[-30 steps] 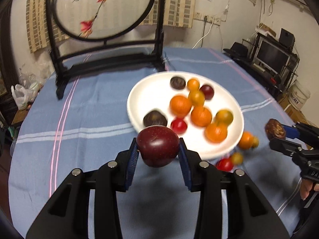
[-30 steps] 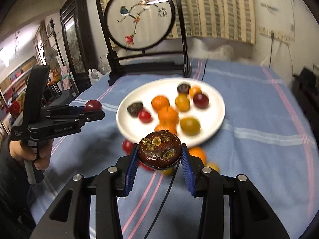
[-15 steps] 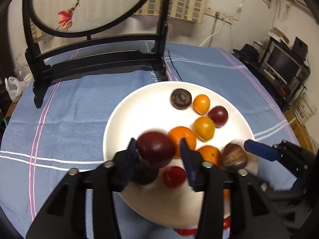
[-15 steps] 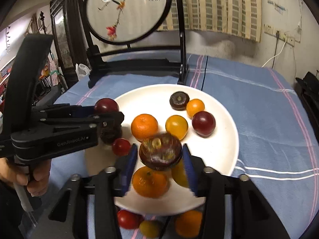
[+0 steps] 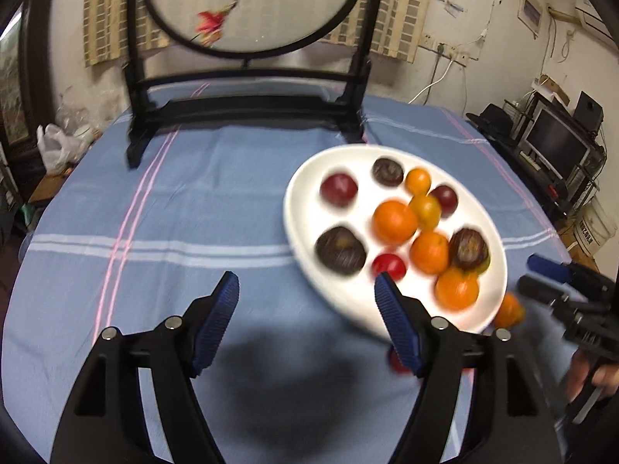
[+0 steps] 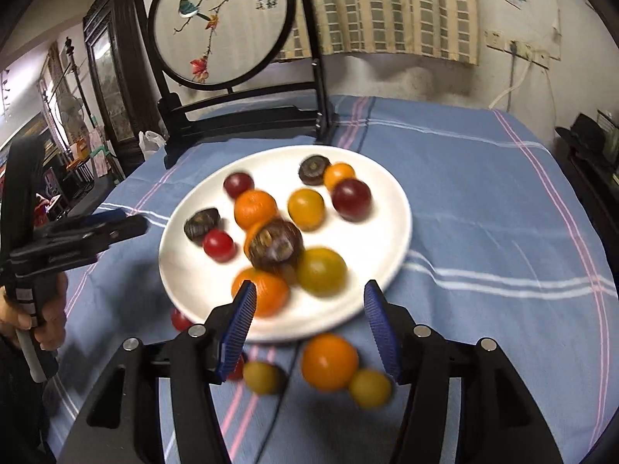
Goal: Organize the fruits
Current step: 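Grasp a yellow-green fruit with the right tool while the left tool grasps a red cherry tomato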
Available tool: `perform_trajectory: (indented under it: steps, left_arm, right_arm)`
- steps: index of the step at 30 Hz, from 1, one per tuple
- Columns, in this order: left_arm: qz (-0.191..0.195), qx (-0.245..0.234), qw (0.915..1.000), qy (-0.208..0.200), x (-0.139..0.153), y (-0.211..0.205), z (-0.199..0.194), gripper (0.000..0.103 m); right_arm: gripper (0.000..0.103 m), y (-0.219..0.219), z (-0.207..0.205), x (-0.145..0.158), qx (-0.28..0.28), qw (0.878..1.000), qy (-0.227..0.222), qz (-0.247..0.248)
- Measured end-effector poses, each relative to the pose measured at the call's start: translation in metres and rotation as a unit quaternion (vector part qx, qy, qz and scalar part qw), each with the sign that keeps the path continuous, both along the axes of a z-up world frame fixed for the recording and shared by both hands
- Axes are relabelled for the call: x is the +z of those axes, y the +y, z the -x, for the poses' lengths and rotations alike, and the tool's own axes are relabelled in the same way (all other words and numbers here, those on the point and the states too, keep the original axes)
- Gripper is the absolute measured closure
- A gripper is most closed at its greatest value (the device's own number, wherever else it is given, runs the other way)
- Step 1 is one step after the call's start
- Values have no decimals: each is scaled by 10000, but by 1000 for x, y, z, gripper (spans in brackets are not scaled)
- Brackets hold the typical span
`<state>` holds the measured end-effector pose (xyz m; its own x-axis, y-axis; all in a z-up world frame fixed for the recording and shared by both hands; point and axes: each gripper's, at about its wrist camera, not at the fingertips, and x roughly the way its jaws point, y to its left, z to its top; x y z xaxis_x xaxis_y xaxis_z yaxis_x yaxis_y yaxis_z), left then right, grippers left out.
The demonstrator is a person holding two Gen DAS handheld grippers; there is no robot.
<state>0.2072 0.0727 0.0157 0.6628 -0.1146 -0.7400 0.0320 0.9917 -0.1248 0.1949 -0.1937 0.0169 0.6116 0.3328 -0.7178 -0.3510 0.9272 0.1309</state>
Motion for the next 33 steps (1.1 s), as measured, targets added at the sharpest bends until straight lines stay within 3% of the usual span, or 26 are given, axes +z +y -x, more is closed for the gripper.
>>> perform_trajectory:
  steps: [9, 16, 24, 33]
  left_arm:
    - [108, 207, 9997, 59, -20, 22, 32, 25]
    - [-99, -71, 9999, 39, -27, 4, 39, 25]
    - [-548, -401, 9977, 16, -28, -24, 46, 25]
    - [-591, -564, 9965, 149, -33, -38, 52, 25]
  right_arm:
    - [44, -8, 36, -7, -136, 9999, 88, -46]
    - [44, -6, 50, -18, -144, 9995, 141, 239]
    - [44, -16, 39, -38, -373, 9955, 453, 748]
    - [44, -13, 8, -53, -177, 9934, 682, 908]
